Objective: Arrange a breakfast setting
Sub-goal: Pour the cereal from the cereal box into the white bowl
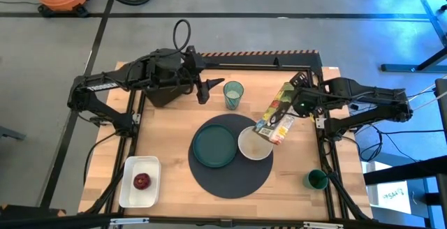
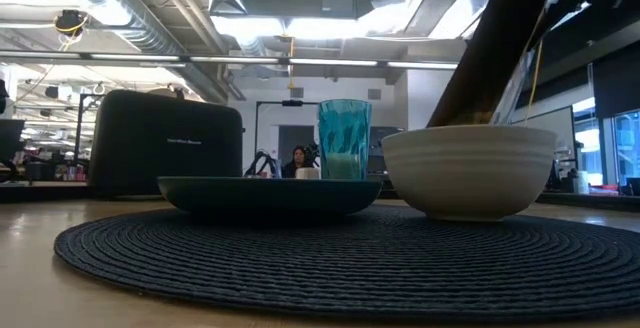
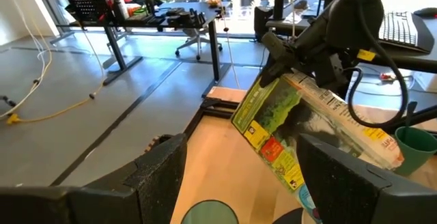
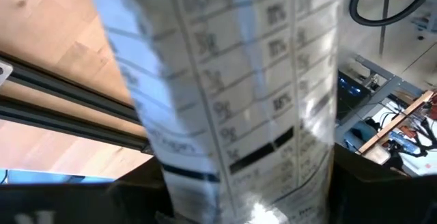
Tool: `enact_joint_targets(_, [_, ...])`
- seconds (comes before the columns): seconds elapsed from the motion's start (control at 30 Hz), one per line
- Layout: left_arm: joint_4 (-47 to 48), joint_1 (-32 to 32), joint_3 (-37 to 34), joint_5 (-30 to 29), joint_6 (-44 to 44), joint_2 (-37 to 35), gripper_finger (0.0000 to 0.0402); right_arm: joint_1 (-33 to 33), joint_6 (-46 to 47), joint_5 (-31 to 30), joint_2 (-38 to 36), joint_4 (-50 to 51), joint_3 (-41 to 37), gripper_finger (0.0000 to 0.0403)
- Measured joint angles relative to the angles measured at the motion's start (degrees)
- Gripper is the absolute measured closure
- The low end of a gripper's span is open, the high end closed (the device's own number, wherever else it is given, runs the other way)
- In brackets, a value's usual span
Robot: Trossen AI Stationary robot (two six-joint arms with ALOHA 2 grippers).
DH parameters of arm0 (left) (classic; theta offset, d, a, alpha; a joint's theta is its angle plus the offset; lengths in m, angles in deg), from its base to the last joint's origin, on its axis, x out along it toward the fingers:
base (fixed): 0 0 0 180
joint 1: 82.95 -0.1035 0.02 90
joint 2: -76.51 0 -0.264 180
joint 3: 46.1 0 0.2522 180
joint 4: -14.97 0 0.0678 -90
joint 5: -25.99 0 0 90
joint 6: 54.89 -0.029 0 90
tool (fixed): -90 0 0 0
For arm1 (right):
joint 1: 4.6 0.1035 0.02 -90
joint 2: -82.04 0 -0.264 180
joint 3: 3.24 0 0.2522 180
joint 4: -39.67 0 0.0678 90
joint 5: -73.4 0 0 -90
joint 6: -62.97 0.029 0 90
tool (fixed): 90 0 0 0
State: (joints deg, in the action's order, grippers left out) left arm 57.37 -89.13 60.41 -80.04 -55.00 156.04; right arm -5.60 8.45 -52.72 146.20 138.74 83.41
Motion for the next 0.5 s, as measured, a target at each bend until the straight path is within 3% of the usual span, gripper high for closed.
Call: enact_joint_targets(0.5, [0.0,0.0,0.0,-1.0,0.0,0.0,0.0130,3.3,-0.1,-1.2,0.0,-1.2,3.9,0.0207])
